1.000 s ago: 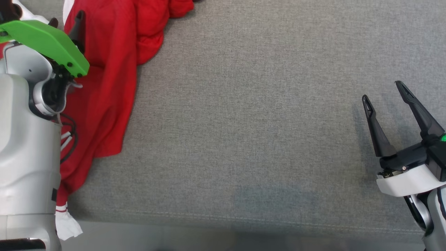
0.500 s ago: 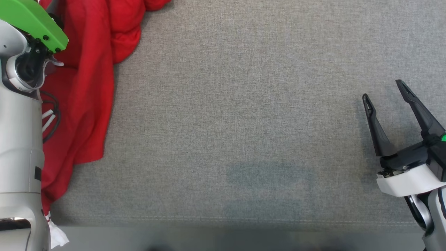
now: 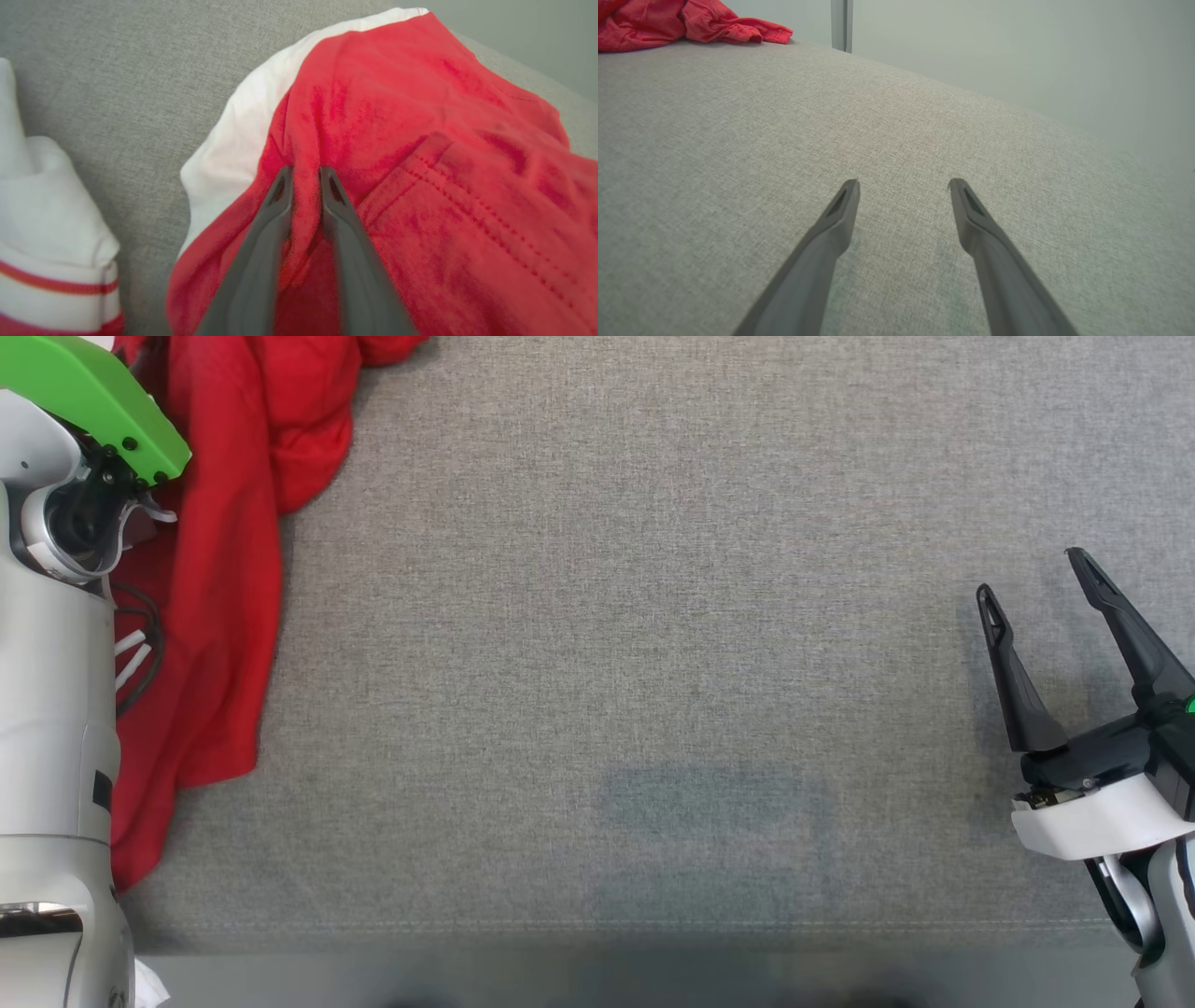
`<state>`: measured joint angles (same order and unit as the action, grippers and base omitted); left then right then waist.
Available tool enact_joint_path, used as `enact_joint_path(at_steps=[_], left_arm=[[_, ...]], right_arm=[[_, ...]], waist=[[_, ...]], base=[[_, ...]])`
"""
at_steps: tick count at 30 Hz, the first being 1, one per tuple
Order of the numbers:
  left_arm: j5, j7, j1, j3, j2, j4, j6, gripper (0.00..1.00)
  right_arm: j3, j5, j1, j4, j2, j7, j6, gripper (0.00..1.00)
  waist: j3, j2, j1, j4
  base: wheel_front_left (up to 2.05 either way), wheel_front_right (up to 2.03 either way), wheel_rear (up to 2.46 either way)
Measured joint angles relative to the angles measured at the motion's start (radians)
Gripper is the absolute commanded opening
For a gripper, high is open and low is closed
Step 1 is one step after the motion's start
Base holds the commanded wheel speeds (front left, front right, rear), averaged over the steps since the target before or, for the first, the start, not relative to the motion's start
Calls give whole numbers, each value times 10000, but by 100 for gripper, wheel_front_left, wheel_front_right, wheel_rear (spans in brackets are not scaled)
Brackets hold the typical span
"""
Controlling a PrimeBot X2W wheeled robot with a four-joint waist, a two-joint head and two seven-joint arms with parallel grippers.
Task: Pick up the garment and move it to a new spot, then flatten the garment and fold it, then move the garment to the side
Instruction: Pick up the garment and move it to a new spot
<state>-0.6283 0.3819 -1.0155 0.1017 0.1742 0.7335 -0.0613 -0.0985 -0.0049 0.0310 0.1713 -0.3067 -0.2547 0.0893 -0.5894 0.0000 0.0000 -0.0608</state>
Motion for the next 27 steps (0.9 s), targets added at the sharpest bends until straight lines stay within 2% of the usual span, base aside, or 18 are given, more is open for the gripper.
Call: enact_joint_path(at_steps=[4, 9, 13, 17, 23, 27], left_arm=[[15, -255, -67, 115, -2, 184, -102, 0], [322, -1601, -641, 105, 54, -245, -284, 0], [842, -2589, -1151, 679, -111, -713, -454, 0], [1062, -3097, -1170, 1304, -527, -991, -541, 0], [1083, -3538, -1080, 2449, -1595, -1407, -631, 0], [836, -3649, 107, 3179, -1852, -1486, -633, 0]], right_arm=[[17, 12, 5, -35, 21, 0, -33, 100], [6, 56, 20, -94, 176, 0, -107, 100], [-203, 142, 172, -278, 462, 0, -109, 100], [-370, 234, 352, -443, 775, 0, -119, 100], [-414, 476, 419, -713, 1175, 0, -226, 100], [-435, 614, 443, -869, 1515, 0, -311, 100]], waist=[[71, 0, 0, 55], [293, 0, 0, 72], [641, 0, 0, 85], [1018, 0, 0, 130], [1678, 0, 0, 255], [2141, 0, 0, 382]], base=[[0, 0, 0], [0, 0, 0], [0, 0, 0], [0, 0, 0], [0, 0, 0], [0, 0, 0]])
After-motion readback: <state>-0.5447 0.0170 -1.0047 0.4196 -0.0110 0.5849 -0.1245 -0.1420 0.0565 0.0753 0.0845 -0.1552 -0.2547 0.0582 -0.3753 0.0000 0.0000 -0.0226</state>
